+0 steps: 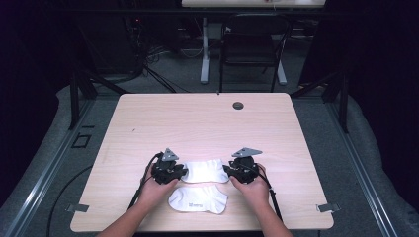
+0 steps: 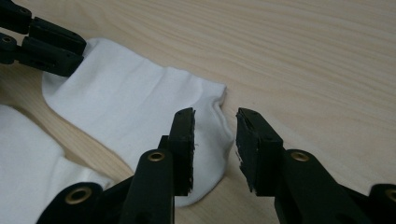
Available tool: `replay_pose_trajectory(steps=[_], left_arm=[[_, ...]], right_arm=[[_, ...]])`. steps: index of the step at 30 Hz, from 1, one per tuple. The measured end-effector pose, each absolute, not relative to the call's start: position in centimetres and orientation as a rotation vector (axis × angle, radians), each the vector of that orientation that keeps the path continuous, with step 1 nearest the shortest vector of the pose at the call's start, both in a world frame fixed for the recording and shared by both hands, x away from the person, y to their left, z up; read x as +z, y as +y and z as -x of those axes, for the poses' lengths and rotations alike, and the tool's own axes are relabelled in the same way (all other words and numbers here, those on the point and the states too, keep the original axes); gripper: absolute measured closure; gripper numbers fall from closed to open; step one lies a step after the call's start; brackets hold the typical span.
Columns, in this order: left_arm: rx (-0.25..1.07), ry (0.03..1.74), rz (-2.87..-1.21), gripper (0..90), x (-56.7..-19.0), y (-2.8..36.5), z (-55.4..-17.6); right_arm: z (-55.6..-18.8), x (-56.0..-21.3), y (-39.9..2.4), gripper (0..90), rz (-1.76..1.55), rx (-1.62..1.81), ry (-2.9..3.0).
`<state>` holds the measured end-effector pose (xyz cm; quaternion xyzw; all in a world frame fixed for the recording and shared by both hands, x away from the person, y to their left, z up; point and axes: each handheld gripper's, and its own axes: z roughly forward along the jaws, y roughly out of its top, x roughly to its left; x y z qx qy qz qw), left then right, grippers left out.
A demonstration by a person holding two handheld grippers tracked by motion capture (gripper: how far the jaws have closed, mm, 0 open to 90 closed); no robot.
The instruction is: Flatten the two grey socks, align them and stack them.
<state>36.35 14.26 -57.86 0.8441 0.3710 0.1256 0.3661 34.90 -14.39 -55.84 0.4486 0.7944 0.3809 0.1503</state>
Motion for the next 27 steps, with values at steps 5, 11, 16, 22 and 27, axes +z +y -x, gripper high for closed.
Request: replay_pose_trajectory(steps=[5, 11, 16, 22, 27], left_arm=[[0.339, 0.942, -2.155, 83.9, -58.1, 14.4, -36.2], [0.324, 0.956, -2.146, 88.0, -58.1, 14.5, -36.3], [0.315, 0.98, -2.136, 88.7, -57.9, 14.8, -36.4], [0.302, 0.988, -2.111, 88.9, -57.4, 15.2, -36.2], [0.291, 0.982, -2.097, 89.0, -57.1, 15.6, -36.2]], right_arm=[[-35.6, -56.4, -14.3, 63.0, -1.309, 1.076, 2.292], [-35.9, -57.2, -13.9, 76.2, -1.323, 1.057, 2.34], [-35.7, -57.2, -13.7, 86.3, -1.31, 1.059, 2.354], [-35.4, -57.1, -13.8, 86.6, -1.298, 1.08, 2.351], [-35.2, -57.0, -13.9, 86.8, -1.308, 1.092, 2.351]])
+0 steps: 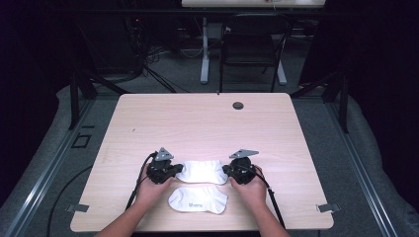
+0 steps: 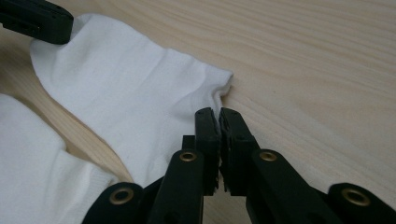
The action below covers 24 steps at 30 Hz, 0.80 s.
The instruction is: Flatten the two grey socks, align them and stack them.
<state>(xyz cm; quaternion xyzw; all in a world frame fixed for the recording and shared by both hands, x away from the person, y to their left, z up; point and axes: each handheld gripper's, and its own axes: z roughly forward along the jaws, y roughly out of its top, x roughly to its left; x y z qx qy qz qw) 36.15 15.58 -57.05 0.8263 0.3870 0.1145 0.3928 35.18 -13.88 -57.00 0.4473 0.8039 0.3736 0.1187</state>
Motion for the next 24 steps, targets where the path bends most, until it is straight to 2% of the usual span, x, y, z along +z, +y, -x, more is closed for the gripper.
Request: replay_pose_trajectory(steps=[14, 24], left_arm=[[0.275, 0.979, -2.072, 88.9, -56.0, 16.2, -35.9], [0.289, 0.948, -2.076, 88.9, -54.6, 16.5, -35.1]], right_arm=[[-34.9, -56.0, -13.9, 86.8, -1.308, 1.162, 2.334], [-34.2, -53.6, -13.4, 86.8, -1.258, 1.18, 2.346]])
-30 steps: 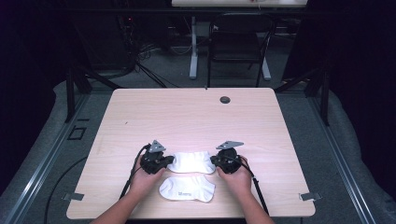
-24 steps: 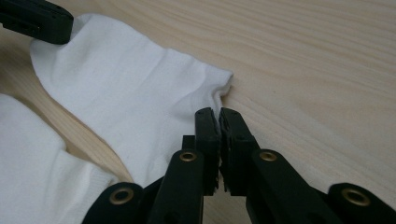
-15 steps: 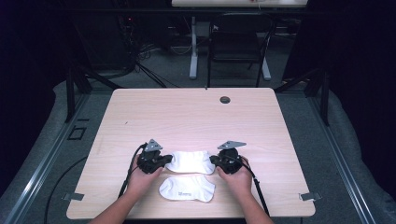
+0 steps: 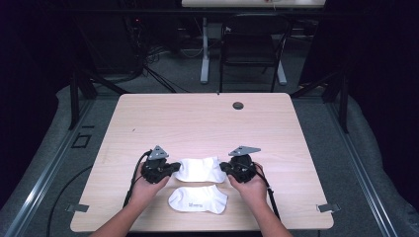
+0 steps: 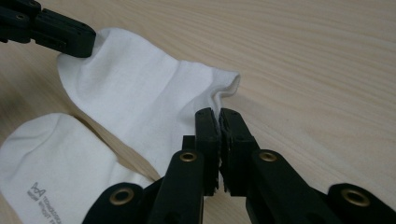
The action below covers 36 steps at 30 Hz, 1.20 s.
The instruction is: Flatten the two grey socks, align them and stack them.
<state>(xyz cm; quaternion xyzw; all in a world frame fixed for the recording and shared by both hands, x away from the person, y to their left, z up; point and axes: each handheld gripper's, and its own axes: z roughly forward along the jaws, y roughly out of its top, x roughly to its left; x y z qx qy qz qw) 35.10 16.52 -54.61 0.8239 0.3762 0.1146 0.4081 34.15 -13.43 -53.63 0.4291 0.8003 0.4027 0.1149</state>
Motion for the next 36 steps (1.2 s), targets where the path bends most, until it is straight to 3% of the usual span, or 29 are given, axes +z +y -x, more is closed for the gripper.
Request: replay_pose_trajectory(steps=[36], left_arm=[[0.24, 0.872, -2.114, 88.8, -54.0, 17.6, -27.8]], right_arm=[[-26.7, -52.6, -13.6, 86.8, -1.159, 1.224, 2.437]])
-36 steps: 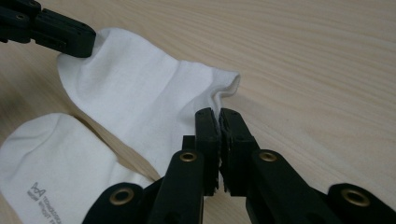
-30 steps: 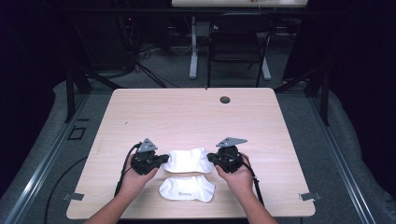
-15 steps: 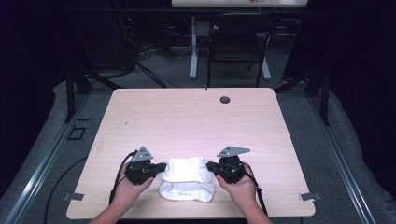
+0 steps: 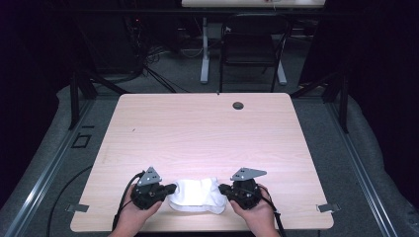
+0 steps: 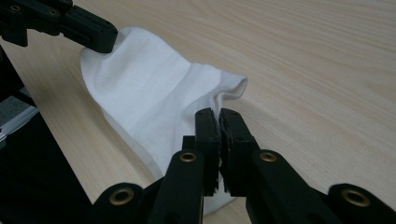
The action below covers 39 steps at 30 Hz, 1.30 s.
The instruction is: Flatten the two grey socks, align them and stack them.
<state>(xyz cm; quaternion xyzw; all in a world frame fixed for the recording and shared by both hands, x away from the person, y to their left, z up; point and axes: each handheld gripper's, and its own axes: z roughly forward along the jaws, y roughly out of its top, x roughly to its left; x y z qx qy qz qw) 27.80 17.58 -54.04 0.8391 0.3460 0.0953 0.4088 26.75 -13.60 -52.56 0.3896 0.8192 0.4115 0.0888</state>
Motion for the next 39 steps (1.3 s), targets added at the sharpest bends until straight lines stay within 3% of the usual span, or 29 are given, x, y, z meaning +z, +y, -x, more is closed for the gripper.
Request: replay_pose_trajectory(steps=[39], left_arm=[[0.201, 0.893, -2.18, 88.3, -56.8, 16.9, -28.2]], right_arm=[[-27.0, -55.4, -13.7, 86.5, -1.208, 1.137, 2.504]])
